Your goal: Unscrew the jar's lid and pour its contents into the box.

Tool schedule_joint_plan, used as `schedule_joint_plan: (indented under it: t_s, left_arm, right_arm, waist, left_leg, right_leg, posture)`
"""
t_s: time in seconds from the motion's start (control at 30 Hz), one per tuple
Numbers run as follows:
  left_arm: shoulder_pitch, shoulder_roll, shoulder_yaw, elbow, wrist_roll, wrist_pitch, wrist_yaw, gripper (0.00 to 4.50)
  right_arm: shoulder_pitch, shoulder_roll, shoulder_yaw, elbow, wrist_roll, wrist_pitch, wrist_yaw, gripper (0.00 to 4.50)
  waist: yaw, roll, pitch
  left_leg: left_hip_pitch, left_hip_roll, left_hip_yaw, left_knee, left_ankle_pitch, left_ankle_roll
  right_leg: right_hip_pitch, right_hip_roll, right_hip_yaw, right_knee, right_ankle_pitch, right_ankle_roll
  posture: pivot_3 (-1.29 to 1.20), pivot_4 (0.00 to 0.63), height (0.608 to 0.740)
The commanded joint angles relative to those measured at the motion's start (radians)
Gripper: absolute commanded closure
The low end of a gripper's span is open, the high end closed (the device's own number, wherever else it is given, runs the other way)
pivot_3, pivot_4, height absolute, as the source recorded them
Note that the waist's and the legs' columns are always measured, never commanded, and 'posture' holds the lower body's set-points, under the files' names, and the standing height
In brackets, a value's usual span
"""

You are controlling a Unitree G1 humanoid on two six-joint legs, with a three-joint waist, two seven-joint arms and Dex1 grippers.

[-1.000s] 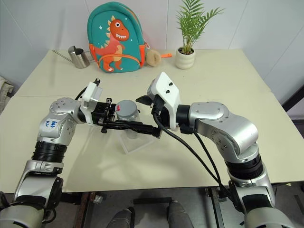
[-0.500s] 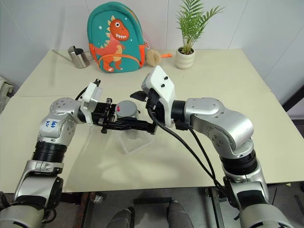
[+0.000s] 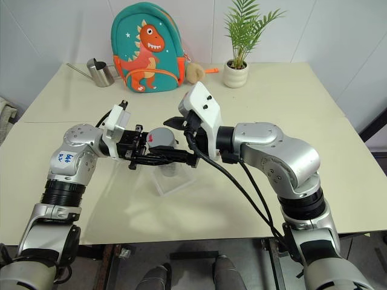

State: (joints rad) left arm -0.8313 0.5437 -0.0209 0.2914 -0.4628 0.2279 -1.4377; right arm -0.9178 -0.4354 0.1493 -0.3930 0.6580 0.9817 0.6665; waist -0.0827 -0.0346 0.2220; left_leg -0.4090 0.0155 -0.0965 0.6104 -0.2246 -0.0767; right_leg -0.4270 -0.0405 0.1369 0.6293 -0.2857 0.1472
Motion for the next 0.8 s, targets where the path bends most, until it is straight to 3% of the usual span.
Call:
schedule_joint_plan:
  t_s: [0.03, 0.8]
  left_arm:
    - [-0.012, -0.004, 0.005, -0.010, 0.000, -0.015, 0.000, 2.47]
    - [-0.017, -0.009, 0.006, -0.006, 0.002, -0.014, 0.002, 2.47]
  right_arm:
    - [-0.024, 0.002, -0.001, -0.023, 0.003, -0.016, 0.014, 0.60]
    - [-0.038, 0.012, 0.000, -0.007, -0.009, -0.031, 0.028, 0.60]
  waist:
    - [0.000, 0.000, 0.000]
    - [0.000, 0.000, 0.000]
  left_leg:
    - [0.000, 0.000, 0.000, 0.000, 0.000, 0.000]
    - [0.000, 0.000, 0.000, 0.000, 0.000, 0.000]
  right_leg:
    - [0.000, 0.000, 0.000, 0.000, 0.000, 0.000]
    - [0.000, 0.000, 0.000, 0.000, 0.000, 0.000]
  posture:
    - [0.00, 0.150, 0.740]
    - [0.00, 0.150, 0.740]
